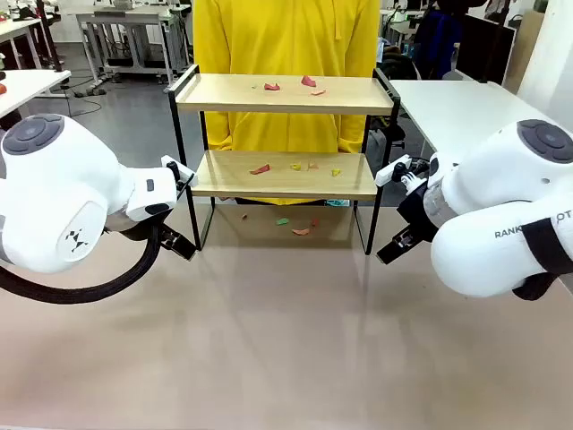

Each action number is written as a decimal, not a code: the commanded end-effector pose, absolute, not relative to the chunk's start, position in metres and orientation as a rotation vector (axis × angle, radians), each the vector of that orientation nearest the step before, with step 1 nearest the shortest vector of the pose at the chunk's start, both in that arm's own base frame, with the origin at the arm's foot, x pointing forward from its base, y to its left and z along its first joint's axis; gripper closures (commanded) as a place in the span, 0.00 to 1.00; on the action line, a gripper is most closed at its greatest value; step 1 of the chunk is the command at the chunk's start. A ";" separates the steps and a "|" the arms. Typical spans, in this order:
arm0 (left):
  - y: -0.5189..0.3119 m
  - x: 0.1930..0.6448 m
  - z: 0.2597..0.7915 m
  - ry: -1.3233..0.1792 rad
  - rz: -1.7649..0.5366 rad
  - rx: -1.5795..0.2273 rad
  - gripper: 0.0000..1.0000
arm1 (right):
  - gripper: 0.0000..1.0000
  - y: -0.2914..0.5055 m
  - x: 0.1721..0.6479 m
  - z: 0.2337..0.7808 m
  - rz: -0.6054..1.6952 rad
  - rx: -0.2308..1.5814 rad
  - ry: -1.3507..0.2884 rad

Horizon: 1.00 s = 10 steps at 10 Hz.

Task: Clean the shelf.
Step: Pick up the Duster handed by the human.

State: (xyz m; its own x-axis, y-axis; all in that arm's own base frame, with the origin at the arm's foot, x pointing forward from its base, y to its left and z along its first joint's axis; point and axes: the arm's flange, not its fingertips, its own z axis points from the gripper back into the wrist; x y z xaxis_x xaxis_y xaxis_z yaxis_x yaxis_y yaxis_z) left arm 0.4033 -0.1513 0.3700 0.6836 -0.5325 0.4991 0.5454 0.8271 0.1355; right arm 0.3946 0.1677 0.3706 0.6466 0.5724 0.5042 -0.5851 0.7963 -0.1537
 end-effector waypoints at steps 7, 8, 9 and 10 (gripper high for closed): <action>-0.151 0.403 0.370 -0.552 -0.604 -0.025 0.00 | 0.00 0.168 0.395 0.371 0.658 0.024 -0.565; -0.151 0.403 0.370 -0.552 -0.604 -0.025 0.00 | 0.00 0.168 0.395 0.371 0.658 0.024 -0.565; -0.151 0.403 0.370 -0.552 -0.604 -0.025 0.00 | 0.00 0.168 0.395 0.371 0.658 0.024 -0.565; -0.151 0.403 0.370 -0.552 -0.604 -0.025 0.00 | 0.00 0.168 0.395 0.371 0.659 0.023 -0.565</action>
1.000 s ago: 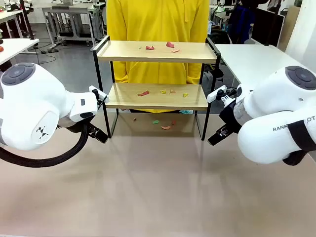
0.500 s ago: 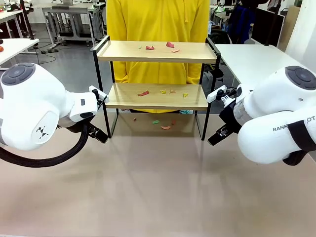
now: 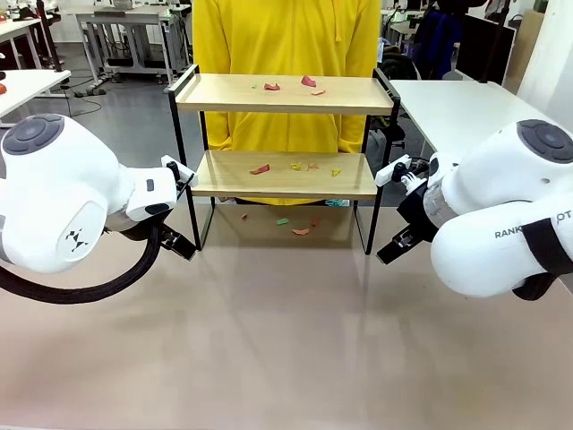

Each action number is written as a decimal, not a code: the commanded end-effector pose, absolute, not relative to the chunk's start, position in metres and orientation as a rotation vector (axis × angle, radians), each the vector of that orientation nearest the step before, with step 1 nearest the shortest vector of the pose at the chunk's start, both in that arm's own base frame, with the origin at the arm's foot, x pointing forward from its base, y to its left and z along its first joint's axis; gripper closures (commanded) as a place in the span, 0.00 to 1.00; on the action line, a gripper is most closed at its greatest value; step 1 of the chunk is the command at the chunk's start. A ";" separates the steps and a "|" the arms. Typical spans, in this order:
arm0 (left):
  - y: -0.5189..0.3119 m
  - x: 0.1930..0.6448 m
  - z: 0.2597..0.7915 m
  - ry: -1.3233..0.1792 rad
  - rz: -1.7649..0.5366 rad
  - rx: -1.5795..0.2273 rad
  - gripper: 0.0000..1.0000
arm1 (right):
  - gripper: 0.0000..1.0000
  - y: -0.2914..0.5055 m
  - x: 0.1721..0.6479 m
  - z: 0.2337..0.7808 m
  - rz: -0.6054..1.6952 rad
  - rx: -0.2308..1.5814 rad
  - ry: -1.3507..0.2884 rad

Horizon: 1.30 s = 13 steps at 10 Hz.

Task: Clean the shelf.
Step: Pick up the Duster handed by the human.

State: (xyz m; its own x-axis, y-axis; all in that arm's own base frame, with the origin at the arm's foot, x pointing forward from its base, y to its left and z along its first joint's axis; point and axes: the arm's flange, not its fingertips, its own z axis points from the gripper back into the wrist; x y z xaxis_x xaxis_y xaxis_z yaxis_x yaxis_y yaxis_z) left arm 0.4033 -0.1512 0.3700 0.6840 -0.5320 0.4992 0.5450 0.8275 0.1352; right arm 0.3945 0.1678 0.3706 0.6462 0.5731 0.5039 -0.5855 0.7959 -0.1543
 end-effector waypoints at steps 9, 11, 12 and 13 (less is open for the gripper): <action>-0.036 0.486 0.477 -0.504 -1.071 -0.453 0.00 | 0.00 0.044 0.461 0.486 0.907 0.281 -0.649; -0.001 0.518 0.467 -0.632 -1.276 -0.574 0.00 | 0.00 0.011 0.478 0.477 1.053 0.375 -0.647; 0.008 0.523 0.461 -0.746 -1.362 -0.618 0.00 | 0.00 0.001 0.486 0.469 1.081 0.374 -0.657; 0.011 0.518 0.455 -0.843 -1.394 -0.625 0.00 | 0.00 -0.005 0.490 0.461 1.091 0.433 -0.700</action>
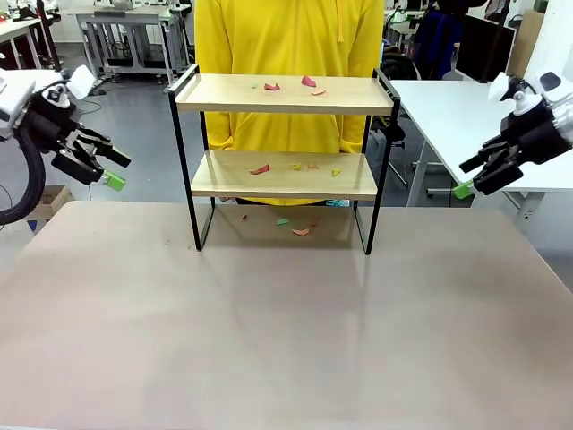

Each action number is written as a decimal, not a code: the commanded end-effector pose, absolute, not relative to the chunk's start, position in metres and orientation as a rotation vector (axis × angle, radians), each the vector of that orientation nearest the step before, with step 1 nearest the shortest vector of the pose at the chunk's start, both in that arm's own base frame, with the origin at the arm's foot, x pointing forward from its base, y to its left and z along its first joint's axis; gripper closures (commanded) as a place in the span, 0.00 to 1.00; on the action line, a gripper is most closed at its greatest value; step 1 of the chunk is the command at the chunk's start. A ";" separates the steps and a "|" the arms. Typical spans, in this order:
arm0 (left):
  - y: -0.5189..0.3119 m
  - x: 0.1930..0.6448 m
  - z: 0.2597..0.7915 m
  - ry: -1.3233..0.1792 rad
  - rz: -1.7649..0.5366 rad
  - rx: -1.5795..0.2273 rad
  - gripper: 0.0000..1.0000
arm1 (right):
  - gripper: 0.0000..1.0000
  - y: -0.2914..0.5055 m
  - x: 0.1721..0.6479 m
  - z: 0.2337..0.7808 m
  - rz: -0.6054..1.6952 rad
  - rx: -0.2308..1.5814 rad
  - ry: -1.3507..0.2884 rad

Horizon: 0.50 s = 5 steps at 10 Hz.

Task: Clean the shelf.
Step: Pick up the Duster handed by the human.

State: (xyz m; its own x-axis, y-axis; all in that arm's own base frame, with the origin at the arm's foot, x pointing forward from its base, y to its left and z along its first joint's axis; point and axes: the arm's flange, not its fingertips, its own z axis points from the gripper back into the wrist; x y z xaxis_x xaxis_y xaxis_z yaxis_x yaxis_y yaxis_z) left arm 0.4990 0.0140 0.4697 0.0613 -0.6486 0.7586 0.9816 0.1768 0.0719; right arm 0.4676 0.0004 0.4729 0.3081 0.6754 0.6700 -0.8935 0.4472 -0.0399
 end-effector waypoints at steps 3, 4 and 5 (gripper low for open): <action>0.014 0.499 0.470 -0.766 -1.329 -0.545 0.00 | 0.00 0.000 0.468 0.473 1.069 0.372 -0.679; 0.014 0.499 0.470 -0.766 -1.329 -0.545 0.00 | 0.00 0.000 0.468 0.473 1.069 0.372 -0.679; 0.014 0.499 0.470 -0.766 -1.329 -0.545 0.00 | 0.00 0.000 0.468 0.473 1.069 0.372 -0.679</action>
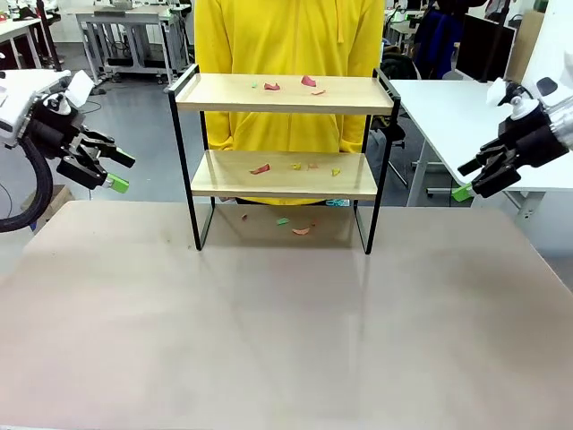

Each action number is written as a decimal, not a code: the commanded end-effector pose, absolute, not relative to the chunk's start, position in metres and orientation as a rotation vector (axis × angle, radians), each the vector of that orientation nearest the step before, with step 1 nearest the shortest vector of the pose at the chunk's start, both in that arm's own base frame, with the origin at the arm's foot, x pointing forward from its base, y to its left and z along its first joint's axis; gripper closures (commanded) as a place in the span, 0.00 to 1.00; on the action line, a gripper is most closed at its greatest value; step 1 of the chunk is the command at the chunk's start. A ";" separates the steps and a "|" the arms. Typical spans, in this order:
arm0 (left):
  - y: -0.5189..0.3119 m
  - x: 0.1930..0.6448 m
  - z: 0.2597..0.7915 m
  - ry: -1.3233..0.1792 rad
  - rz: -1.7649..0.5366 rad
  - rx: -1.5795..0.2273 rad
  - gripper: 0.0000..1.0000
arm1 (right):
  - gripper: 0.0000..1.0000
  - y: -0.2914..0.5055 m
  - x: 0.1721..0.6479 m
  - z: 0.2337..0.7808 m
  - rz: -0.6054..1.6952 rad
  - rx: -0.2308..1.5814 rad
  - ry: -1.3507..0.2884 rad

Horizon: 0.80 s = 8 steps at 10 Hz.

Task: Clean the shelf.
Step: Pick up the Duster handed by the human.

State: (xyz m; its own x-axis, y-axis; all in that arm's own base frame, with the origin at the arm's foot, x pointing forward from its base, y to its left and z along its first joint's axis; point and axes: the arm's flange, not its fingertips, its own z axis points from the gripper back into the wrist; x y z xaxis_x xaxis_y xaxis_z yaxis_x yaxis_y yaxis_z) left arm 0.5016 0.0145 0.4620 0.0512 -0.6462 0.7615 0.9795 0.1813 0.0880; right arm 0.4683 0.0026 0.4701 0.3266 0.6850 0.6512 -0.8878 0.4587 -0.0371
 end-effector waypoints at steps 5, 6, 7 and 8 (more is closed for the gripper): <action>0.029 0.583 0.453 -0.775 -1.287 -0.731 0.00 | 0.00 -0.044 0.584 0.485 1.029 0.500 -0.766; 0.036 0.605 0.442 -0.798 -1.311 -0.852 0.00 | 0.00 -0.063 0.613 0.474 1.060 0.548 -0.794; 0.045 0.618 0.424 -0.854 -1.317 -0.902 0.00 | 0.00 -0.082 0.633 0.455 1.090 0.618 -0.833; 0.060 0.624 0.405 -0.934 -1.325 -0.989 0.00 | 0.00 -0.100 0.646 0.432 1.108 0.647 -0.896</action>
